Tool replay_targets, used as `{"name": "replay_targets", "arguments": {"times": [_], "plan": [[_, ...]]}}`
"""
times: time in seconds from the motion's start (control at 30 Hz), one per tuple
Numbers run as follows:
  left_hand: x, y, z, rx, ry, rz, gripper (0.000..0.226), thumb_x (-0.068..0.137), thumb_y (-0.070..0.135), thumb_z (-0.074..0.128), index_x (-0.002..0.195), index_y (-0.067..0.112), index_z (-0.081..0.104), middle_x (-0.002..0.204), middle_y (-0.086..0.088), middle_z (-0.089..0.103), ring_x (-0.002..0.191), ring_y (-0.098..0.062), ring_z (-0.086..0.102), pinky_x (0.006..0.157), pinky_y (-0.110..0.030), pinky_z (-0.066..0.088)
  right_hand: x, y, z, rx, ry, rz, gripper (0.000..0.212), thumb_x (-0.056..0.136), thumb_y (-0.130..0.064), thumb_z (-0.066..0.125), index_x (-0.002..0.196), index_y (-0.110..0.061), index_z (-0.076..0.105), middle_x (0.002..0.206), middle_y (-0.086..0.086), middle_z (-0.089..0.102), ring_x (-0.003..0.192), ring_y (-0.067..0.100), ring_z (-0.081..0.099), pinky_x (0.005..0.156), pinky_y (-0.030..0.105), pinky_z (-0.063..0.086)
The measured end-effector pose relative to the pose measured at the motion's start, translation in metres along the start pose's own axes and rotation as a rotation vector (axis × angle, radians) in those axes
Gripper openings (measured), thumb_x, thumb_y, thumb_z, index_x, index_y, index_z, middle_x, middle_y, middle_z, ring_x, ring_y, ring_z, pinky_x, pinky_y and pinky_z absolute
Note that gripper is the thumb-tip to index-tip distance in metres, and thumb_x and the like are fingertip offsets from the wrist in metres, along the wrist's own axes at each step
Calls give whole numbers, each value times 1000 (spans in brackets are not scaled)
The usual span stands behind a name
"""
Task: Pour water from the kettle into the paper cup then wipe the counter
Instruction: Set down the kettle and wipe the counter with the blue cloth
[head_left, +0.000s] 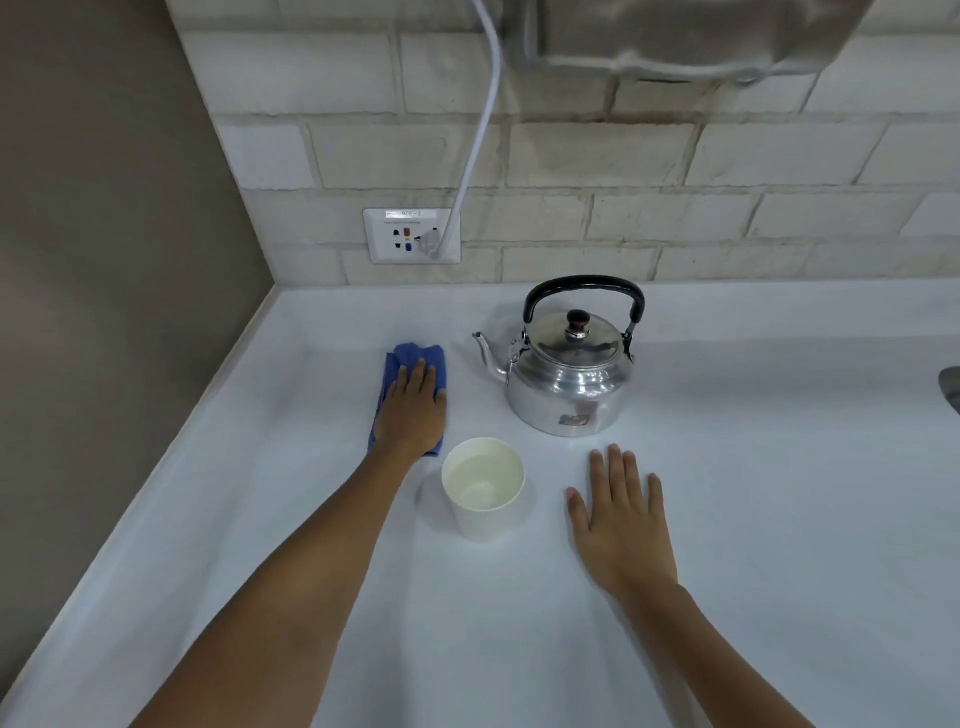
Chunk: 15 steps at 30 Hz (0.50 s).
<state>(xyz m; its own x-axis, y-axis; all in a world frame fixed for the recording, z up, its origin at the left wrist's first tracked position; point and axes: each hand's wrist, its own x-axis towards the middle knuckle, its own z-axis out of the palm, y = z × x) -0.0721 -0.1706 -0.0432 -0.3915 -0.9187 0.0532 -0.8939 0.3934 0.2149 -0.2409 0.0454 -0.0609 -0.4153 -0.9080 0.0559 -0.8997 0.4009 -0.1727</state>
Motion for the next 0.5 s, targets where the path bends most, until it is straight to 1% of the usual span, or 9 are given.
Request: {"name": "replay_targets", "arguments": {"times": [0.1,0.13,0.2,0.27,0.33,0.37,0.4,0.47,0.5], "plan": [[-35,4,1,-3,-29,292,50,98,21,29,142,3,15,155,-16,9,143,-30,6,118,-39,11,1,1,0,3,12,-11,62,94,-46,14,145,-13,0,158,9,2,145,22,-3,120,45,3],[-52,3,-1,-33,-56,372,51,97,21,33,143,7,15,155,-13,11,143,-27,7,118,-35,10,1,2,0,6,11,-16,62,94,-46,15,145,-13,1,158,9,3,145,22,-2,120,45,3],[-86,-9,-3,-183,-69,395,50,97,27,36,143,22,18,154,-1,21,141,-20,16,112,-30,18,0,4,1,9,18,-27,62,95,-46,16,145,-13,3,157,9,5,145,23,0,119,45,4],[-109,-29,-11,-224,-36,429,45,97,29,33,142,29,23,152,6,25,139,-14,24,110,-25,21,-1,5,1,7,22,-36,62,94,-46,16,145,-12,4,157,10,6,145,23,1,119,45,5],[-110,-47,-18,-194,-49,440,45,98,22,34,141,27,24,151,13,16,140,-9,18,110,-16,14,-1,4,1,3,19,-34,62,94,-47,15,145,-12,4,157,10,6,145,24,1,119,46,5],[-103,-48,-22,-150,-41,434,44,98,20,33,141,24,24,151,12,14,141,-10,15,110,-14,10,0,3,1,0,20,-30,62,94,-46,15,145,-12,4,157,11,6,145,24,2,119,46,5],[-94,-45,-20,-116,-26,404,44,99,18,31,142,19,24,153,6,13,142,-14,13,112,-17,9,0,2,1,-5,24,-27,62,94,-46,15,145,-11,5,157,11,7,144,25,3,119,47,6],[-78,-28,-16,-81,-22,247,45,99,17,24,143,7,18,156,-8,10,143,-23,7,117,-29,6,0,2,0,-14,32,-24,63,94,-46,15,145,-10,7,157,12,9,144,25,4,119,47,7],[-76,-18,-13,-45,-20,191,46,99,17,20,143,3,13,156,-12,8,143,-27,4,119,-35,3,-1,2,0,-15,33,-26,63,94,-46,15,145,-10,7,157,12,10,144,25,5,119,48,8]]}}
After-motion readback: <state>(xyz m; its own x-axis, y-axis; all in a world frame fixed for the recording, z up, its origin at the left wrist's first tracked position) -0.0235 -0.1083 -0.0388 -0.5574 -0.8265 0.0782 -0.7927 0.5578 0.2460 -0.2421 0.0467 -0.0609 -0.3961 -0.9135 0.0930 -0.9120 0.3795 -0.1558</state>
